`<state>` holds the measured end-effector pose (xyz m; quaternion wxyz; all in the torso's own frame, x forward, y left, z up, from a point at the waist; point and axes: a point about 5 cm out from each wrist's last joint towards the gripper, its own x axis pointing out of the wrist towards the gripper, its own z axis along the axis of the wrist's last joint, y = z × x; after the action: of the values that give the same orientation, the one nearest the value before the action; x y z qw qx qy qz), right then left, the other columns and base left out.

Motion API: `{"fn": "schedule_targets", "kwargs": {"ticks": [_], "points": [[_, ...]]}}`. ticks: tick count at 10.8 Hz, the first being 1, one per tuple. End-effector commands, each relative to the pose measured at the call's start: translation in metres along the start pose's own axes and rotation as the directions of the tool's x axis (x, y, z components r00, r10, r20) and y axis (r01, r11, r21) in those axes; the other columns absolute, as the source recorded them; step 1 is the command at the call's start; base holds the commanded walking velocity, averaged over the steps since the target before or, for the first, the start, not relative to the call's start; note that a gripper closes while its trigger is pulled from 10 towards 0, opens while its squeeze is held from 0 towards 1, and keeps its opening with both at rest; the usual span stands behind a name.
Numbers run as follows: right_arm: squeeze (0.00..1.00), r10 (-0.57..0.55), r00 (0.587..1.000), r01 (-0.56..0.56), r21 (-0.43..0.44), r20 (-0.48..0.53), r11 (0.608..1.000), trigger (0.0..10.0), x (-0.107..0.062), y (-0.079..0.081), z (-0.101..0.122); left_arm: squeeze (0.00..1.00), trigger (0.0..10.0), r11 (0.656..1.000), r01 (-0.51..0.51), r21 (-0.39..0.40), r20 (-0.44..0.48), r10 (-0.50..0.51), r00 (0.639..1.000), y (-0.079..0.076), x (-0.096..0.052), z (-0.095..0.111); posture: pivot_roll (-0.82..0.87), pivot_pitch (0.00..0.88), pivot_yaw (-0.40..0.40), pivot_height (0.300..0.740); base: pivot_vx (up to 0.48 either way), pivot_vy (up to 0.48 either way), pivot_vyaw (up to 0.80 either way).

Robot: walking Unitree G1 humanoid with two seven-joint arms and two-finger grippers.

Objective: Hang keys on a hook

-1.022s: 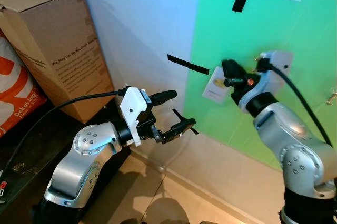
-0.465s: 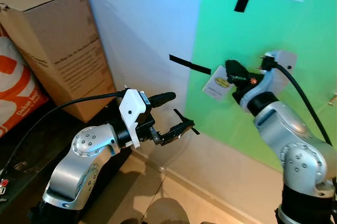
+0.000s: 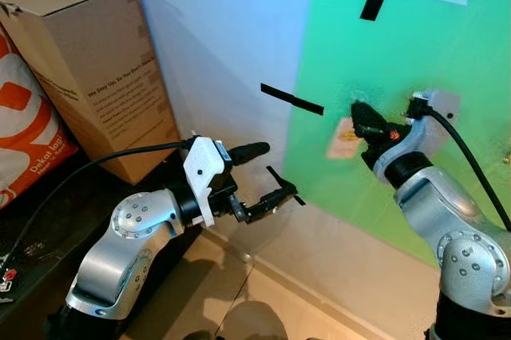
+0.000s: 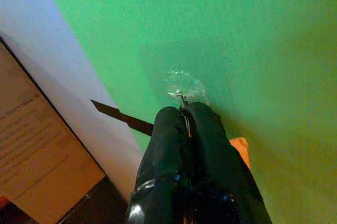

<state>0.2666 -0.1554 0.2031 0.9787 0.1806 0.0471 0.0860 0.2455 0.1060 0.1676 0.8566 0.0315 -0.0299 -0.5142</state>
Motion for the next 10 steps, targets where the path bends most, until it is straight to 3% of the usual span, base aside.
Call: {"fn": "schedule_targets", "kwargs": {"ticks": [1, 3, 6, 10], "points": [[0.0, -0.081, 0.996, 0.082, 0.004, -0.042, 0.997, 10.0, -0.002, -0.012, -0.007, 0.34, 10.0, 1.0, 0.01, 0.01, -0.007, -0.01, 1.0, -0.002, -0.001, 0.002, -0.11, 0.029, 0.024, 0.74, 0.0, 0.0, 0.0], [0.0, -0.115, 0.993, 0.116, 0.029, -0.031, 0.993, 10.0, -0.003, -0.016, -0.007, 0.34, 10.0, 1.0, 0.005, 0.009, -0.009, -0.005, 1.0, -0.003, -0.002, 0.001, -0.11, 0.034, 0.024, 0.74, 0.0, 0.0, 0.0], [0.0, -0.149, 0.973, 0.153, 0.01, -0.175, 0.988, 10.0, -0.005, -0.016, -0.033, 0.34, 10.0, 1.0, 0.017, 0.013, 0.011, -0.017, 1.0, -0.002, 0.002, 0.005, -0.11, 0.034, 0.028, 0.74, 0.0, 0.0, 0.0], [0.0, -0.141, 0.972, 0.145, 0.004, -0.189, 0.989, 10.0, -0.005, -0.011, -0.036, 0.34, 10.0, 1.0, -0.003, 0.004, 0.064, 0.003, 0.998, -0.001, 0.004, 0.013, -0.11, 0.035, 0.026, 0.74, 0.0, 0.0, 0.0]]}}
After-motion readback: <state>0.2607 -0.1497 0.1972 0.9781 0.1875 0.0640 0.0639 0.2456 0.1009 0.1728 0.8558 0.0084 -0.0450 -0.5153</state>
